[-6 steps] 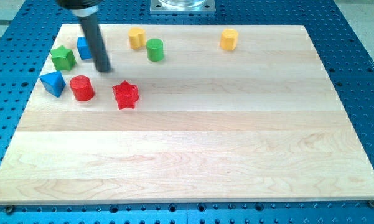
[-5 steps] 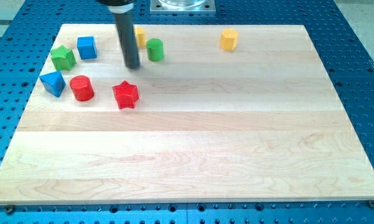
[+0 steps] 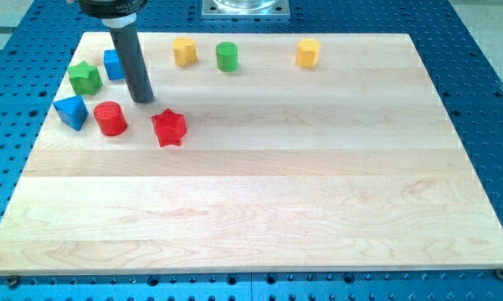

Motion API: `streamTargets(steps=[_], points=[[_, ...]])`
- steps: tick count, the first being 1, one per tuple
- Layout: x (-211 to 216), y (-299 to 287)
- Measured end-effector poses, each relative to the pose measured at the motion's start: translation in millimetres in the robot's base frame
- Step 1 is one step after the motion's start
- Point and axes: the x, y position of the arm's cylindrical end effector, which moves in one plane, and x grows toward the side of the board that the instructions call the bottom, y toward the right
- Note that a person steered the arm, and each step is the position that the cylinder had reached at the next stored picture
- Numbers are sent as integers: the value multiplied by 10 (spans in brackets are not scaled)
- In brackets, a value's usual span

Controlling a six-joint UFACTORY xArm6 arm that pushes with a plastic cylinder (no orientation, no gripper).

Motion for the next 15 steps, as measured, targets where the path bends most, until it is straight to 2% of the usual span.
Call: streamTargets(steps=[4, 5, 7, 8, 10, 11, 12, 14, 15], points=[[-60, -92], [-55, -364], [-492, -498], [-540, -498], [-362, -730], [-57, -813], [76, -328], [465, -178], [250, 210]])
